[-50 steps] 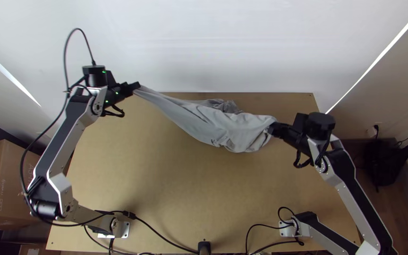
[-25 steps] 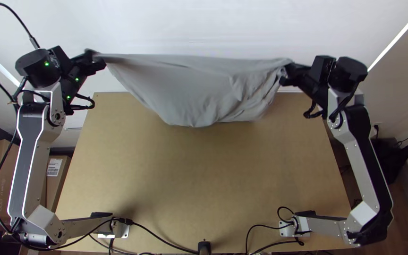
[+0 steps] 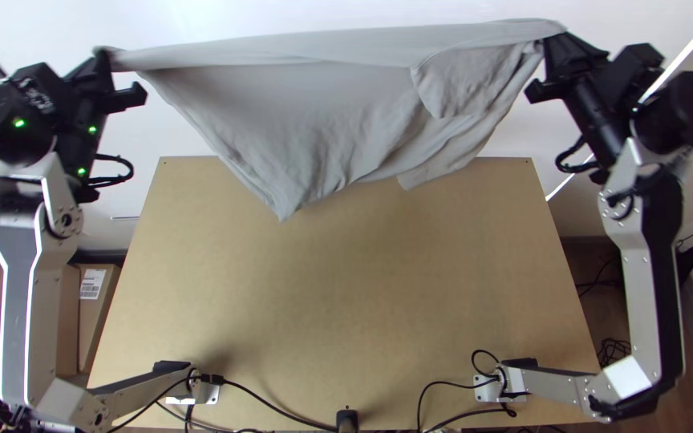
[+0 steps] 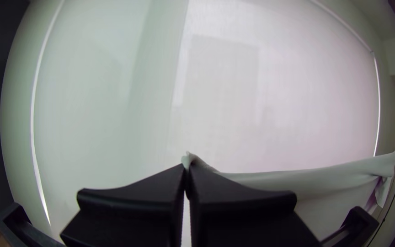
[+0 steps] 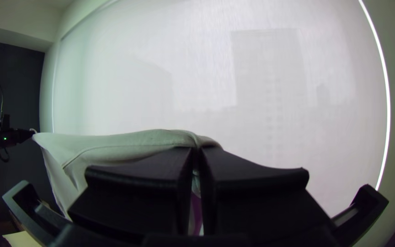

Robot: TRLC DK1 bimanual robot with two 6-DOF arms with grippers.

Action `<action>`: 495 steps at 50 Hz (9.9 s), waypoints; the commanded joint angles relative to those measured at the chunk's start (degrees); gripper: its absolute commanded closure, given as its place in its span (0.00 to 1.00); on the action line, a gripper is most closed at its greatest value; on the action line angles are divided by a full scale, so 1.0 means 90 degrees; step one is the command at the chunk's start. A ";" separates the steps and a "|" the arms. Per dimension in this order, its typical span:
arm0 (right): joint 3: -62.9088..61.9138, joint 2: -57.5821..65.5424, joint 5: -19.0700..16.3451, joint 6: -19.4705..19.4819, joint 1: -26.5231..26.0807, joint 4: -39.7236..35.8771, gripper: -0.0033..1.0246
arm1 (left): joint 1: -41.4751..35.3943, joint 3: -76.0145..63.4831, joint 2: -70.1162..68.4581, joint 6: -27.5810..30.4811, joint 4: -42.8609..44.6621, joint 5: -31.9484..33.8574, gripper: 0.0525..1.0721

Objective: Fold the t-shirt

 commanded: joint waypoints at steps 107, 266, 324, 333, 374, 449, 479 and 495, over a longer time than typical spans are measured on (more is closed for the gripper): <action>-0.4746 0.2657 -0.0080 0.1670 0.0767 0.1431 0.97 | 0.0213 -0.4754 0.2554 -0.0928 0.2476 0.1199 0.98; -0.7773 -0.0185 -0.1085 0.0518 -0.0083 -0.3862 0.62 | -0.0187 -0.4832 -0.1909 -0.0654 -0.2133 0.1707 0.06; -0.7988 -0.1044 -0.1066 0.0596 -0.0024 -0.3237 0.97 | -0.2306 -0.6600 -0.2202 0.3565 -0.6410 0.1610 0.06; -0.7881 -0.1064 -0.1066 0.0606 -0.0122 -0.3237 0.97 | -0.3029 -0.6610 -0.1909 0.3360 -0.6362 0.1600 0.06; -0.7959 -0.1337 -0.1066 0.0625 -0.0386 -0.3246 0.97 | -0.3585 -0.6776 0.0289 0.3096 -0.5092 0.1922 0.71; -0.8193 -0.1357 -0.0997 0.0948 0.0161 -0.3139 0.97 | 0.0155 -0.5370 0.0963 0.3262 -0.4155 0.3631 0.13; -0.8232 -0.1367 -0.0919 0.1201 0.0493 -0.3051 0.97 | 0.0780 -0.6092 0.0982 0.3828 -0.5307 0.3934 0.24; -0.8252 -0.1425 -0.0919 0.1201 0.0493 -0.3051 0.97 | 0.0565 -0.6415 0.0963 0.3682 -0.4916 0.3944 0.27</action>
